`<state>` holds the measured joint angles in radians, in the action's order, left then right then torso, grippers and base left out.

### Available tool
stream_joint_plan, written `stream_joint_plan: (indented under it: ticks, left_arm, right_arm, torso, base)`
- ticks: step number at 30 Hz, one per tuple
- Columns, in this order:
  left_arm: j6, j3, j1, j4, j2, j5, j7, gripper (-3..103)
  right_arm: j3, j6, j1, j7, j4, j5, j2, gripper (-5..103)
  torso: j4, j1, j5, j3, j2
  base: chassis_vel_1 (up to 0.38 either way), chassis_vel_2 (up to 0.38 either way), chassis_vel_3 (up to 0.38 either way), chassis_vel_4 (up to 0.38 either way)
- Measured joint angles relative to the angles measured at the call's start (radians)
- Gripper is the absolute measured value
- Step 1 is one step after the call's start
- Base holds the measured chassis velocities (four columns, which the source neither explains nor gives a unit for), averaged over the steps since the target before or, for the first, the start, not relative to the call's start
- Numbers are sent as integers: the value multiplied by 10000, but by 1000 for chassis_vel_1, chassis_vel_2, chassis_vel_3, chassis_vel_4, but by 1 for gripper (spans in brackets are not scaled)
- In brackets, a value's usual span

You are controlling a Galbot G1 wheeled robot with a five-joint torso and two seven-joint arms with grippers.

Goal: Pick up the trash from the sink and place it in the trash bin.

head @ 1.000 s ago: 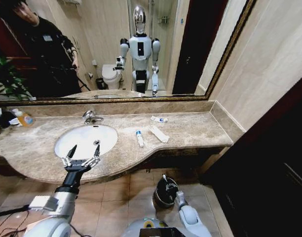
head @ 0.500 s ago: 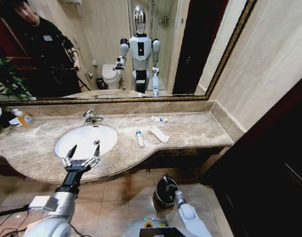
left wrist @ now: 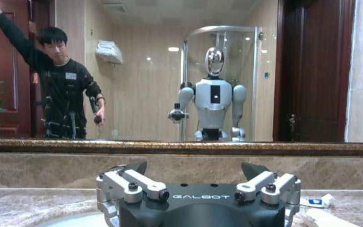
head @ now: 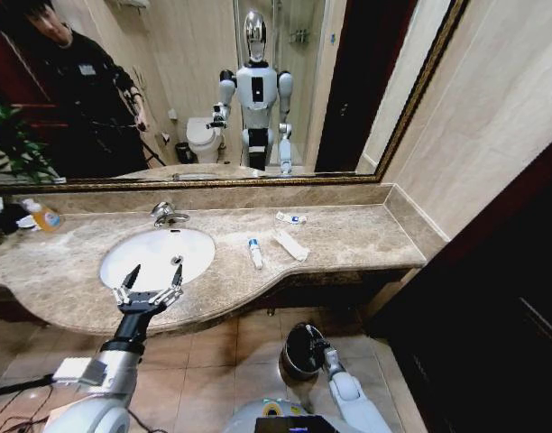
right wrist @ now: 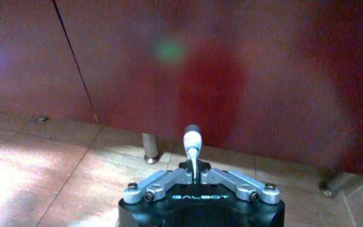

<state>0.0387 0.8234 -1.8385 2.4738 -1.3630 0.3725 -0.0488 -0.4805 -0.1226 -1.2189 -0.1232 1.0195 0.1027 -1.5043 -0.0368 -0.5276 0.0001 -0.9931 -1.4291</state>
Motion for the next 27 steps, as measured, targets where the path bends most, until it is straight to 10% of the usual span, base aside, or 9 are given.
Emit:
stream_joint_plan:
  ticks: [27]
  left_arm:
    - [0,0,0,0,0,0,0,100]
  right_arm:
    - [-42,453,-442,-230,860,57,198,91]
  torso:
    - [0,0,0,0,0]
  base:
    - [0,0,0,0]
